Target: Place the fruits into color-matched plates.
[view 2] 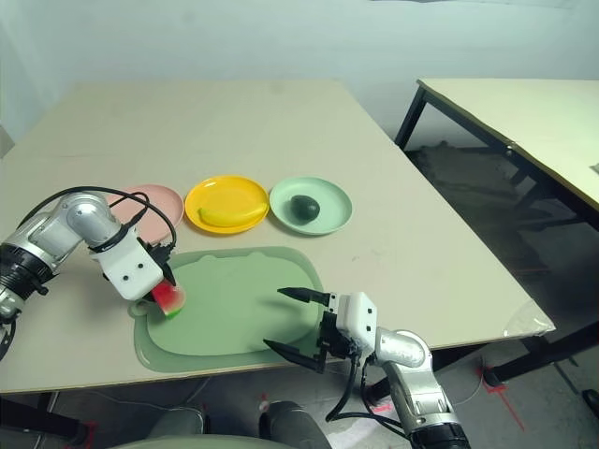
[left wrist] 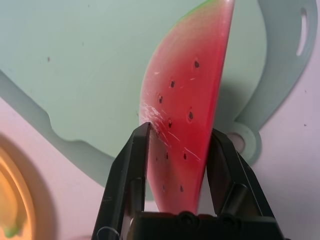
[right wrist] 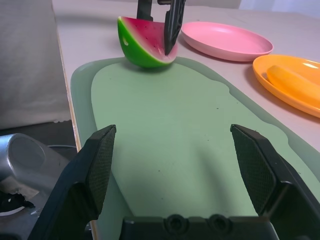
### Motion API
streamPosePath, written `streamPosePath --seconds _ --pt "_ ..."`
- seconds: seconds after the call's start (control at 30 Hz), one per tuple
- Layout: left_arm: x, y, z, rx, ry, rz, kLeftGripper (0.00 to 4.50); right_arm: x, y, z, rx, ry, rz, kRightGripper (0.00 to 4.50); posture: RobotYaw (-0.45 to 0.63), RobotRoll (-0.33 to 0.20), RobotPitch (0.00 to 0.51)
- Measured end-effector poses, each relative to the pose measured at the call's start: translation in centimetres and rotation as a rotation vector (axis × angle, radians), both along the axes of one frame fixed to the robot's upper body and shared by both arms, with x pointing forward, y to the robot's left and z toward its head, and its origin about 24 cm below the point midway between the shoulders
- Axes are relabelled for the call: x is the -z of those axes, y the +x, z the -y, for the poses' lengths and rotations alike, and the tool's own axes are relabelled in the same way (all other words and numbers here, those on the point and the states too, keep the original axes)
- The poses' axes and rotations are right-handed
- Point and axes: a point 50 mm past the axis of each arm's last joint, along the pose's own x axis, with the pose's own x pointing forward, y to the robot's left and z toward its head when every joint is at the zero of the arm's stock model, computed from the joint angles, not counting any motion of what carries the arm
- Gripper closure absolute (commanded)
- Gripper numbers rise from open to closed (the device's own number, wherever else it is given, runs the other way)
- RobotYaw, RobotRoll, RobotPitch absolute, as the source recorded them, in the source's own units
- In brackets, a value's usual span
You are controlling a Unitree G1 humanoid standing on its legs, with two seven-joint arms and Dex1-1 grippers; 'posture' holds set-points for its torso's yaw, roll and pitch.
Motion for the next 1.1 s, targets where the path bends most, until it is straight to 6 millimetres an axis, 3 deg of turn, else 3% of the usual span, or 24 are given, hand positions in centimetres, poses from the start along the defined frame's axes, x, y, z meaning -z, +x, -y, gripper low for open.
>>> streamPosePath --seconds 0.6,0.77,1.1 --pt "-2.6 0.5 -1.1 -0.070 -0.029 0.033 2.78 0.0 0.1 -0.2 0.004 0.013 -0.005 0.00 0.04 0.000 0.000" --pt "-3.2 1.2 -1.8 -0.114 -0.029 0.049 2.78 -0.5 -0.2 -0.5 0.080 0.064 -0.054 0.00 0.05 0.000 0.000" --pt "-6.8 3.9 -4.8 -0.301 -0.037 0.207 2.78 -2.1 -1.9 -1.7 0.279 0.146 -0.159 0.00 0.02 0.000 0.000"
